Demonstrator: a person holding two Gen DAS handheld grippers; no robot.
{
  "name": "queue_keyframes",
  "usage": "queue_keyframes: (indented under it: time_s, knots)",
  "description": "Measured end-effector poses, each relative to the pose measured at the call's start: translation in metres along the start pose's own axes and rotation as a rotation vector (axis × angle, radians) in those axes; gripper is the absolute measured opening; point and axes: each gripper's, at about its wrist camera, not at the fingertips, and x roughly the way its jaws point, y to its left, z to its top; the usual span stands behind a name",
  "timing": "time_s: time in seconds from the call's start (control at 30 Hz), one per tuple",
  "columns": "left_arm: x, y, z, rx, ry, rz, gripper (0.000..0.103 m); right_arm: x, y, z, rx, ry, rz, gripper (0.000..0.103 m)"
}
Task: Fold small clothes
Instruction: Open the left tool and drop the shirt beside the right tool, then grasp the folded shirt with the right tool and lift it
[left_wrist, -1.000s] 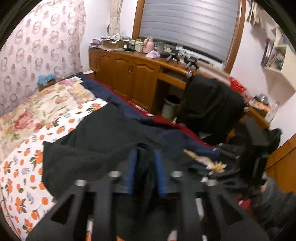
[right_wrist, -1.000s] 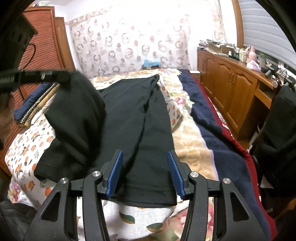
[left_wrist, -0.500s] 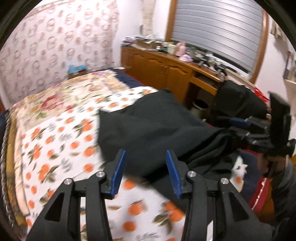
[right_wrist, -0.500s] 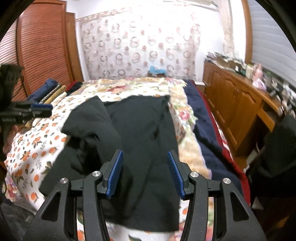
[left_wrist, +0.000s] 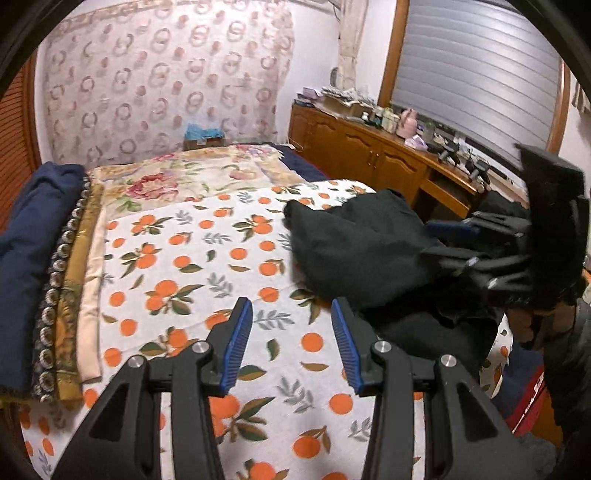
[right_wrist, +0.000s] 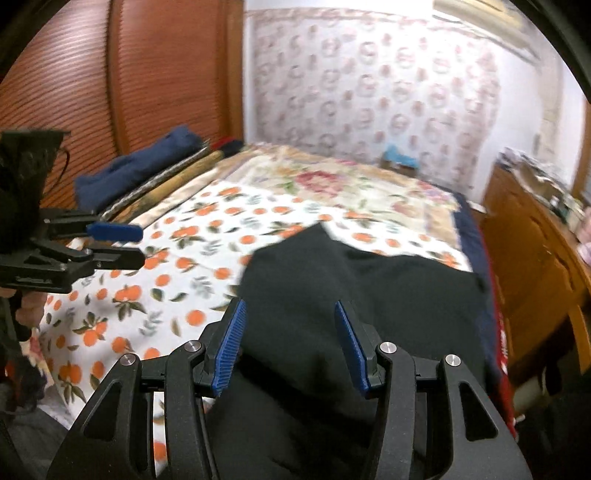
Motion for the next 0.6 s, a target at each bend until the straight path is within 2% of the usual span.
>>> queue_keyframes:
  time_s: [0.2, 0.4, 0.5, 0.53, 0.6]
  knots:
    - [-0.013, 0.013, -0.007, -0.028, -0.022, 0.013, 0.043, 0.049, 0.033, 0.007, -0.095, 0.105, 0.052, 0.051]
    - [-0.015, 0.017, -0.016, -0.028, -0.015, 0.014, 0.043, 0.085, 0.042, -0.002, -0.173, 0.204, 0.003, 0.051]
    - [-0.013, 0.02, -0.019, -0.038, -0.011, 0.012, 0.043, 0.088, 0.042, -0.005, -0.217, 0.218, -0.024, 0.051]
    - [-0.012, 0.02, -0.019, -0.039, -0.009, 0.011, 0.043, 0.087, 0.042, -0.005, -0.228, 0.22, -0.03, 0.049]
    - [-0.01, 0.02, -0.02, -0.039, -0.005, 0.009, 0.043, 0.087, 0.044, -0.006, -0.261, 0.222, -0.053, 0.036]
